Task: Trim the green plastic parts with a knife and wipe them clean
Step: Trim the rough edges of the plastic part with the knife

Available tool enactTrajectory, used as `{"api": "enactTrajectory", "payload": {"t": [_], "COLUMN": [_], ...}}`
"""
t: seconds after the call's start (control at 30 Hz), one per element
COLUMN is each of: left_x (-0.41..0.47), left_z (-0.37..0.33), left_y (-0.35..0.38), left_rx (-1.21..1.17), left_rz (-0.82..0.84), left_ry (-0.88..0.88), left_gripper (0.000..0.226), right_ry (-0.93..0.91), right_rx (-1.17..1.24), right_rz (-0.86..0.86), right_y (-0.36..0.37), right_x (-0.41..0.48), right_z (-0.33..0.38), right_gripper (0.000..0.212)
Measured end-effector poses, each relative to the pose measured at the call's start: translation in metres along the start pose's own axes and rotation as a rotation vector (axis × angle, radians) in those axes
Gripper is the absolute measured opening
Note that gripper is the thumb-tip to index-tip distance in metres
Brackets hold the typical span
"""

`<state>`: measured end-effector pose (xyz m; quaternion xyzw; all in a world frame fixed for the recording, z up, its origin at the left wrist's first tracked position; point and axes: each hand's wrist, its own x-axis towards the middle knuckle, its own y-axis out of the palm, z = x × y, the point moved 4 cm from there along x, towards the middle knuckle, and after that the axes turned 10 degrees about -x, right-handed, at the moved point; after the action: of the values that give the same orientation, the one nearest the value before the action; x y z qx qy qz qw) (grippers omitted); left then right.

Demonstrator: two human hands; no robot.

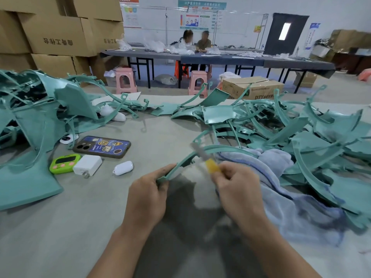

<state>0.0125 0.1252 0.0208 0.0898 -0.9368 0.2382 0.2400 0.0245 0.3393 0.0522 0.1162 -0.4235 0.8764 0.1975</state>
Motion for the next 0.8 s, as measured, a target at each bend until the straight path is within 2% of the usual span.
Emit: {"api": "enactTrajectory", "payload": {"t": [0.07,0.13,0.23,0.3,0.37,0.5,0.63,0.73,0.8], "left_x": [0.000,-0.001,-0.002,-0.002,-0.002,-0.002,-0.004,-0.005,-0.004], "left_z": [0.000,-0.002,-0.006,-0.011,-0.012,-0.005,-0.006,-0.008,-0.010], "left_y": [0.000,-0.001,-0.003,-0.004,-0.005,-0.010,-0.014,-0.014,-0.016], "left_rx": [-0.006,-0.016,-0.023,-0.009,0.008,0.010,0.053,0.108,0.112], "left_rz": [-0.005,-0.006,-0.016,-0.020,-0.027,-0.085,-0.212,-0.247,-0.247], "left_ry": [-0.017,-0.006,-0.018,-0.001,-0.010,-0.053,-0.116,-0.136,-0.166], "left_gripper": [0.051,0.052,0.055,0.064,0.071,0.055,0.053,0.046,0.047], "right_ry": [0.212,0.256,0.033,-0.095,-0.098,0.191,0.377,0.244,0.106], "right_rx": [-0.081,-0.055,0.146,0.187,0.164,0.030,-0.086,0.037,0.122], "right_rz": [-0.143,-0.224,-0.143,-0.046,0.006,-0.178,-0.236,-0.251,-0.178], "right_y": [-0.013,-0.021,-0.017,-0.010,-0.002,-0.016,-0.032,-0.029,-0.019], "right_x": [0.010,0.012,0.002,-0.006,-0.006,0.013,0.024,0.019,0.015], "right_z": [-0.019,-0.028,-0.009,0.006,0.007,-0.023,-0.050,-0.041,-0.026], "right_gripper": [0.034,0.037,0.027,0.018,0.018,0.041,0.038,0.039,0.032]}}
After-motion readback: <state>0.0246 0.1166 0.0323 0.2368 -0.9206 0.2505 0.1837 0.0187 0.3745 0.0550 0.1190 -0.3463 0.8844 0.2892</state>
